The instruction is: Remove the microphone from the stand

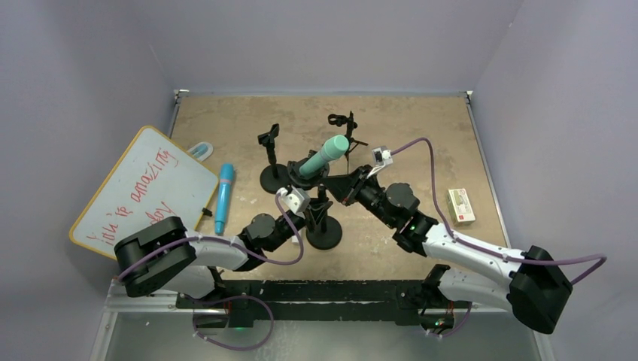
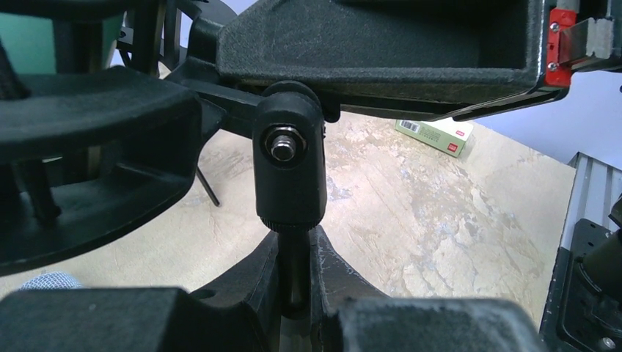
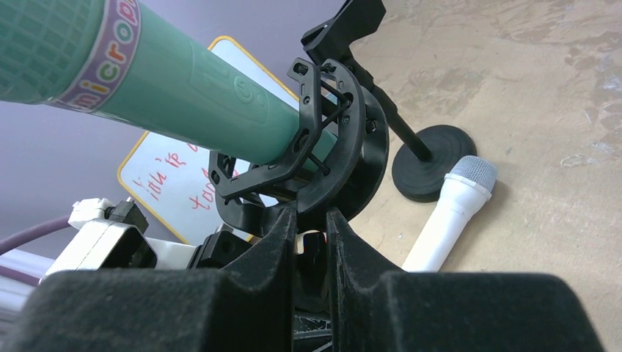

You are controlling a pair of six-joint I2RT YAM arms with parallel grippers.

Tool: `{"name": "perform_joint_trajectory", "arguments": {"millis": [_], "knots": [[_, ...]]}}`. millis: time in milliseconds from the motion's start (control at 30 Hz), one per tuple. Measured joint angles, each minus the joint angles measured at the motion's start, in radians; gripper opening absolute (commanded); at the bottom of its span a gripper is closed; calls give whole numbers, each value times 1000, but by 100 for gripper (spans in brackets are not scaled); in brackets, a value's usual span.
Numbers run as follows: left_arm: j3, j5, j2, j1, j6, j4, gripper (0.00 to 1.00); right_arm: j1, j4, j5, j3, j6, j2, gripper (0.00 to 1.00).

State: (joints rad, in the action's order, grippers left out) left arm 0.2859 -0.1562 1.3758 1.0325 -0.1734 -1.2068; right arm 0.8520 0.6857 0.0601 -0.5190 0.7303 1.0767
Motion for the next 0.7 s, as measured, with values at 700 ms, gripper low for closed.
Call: {"name": "perform_joint_trajectory", "arguments": {"millis": [700], "knots": [[-27, 7, -104, 2, -18, -1, 25, 0, 7, 5, 17, 29, -17, 14]]}}
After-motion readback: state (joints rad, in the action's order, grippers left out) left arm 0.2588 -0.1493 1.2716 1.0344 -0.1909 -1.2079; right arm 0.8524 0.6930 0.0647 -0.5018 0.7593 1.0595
